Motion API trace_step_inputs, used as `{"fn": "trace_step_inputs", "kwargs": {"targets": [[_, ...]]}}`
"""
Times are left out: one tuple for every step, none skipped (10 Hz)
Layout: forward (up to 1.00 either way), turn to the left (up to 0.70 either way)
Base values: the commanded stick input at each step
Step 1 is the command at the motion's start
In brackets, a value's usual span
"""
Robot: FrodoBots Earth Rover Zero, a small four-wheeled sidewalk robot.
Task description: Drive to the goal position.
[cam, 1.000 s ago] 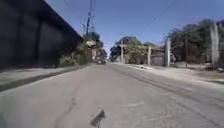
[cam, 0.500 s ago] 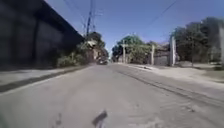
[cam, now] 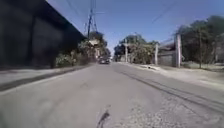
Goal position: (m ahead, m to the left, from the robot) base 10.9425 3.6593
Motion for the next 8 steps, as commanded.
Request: {"fn": "trace_step_inputs", "kwargs": {"targets": [[1.0,0.0],[1.0,-0.23],[1.0,-0.4],[1.0,-0.37],[1.0,-0.06],[1.0,0.0],[1.0,0.0],[1.0,0.0]]}}
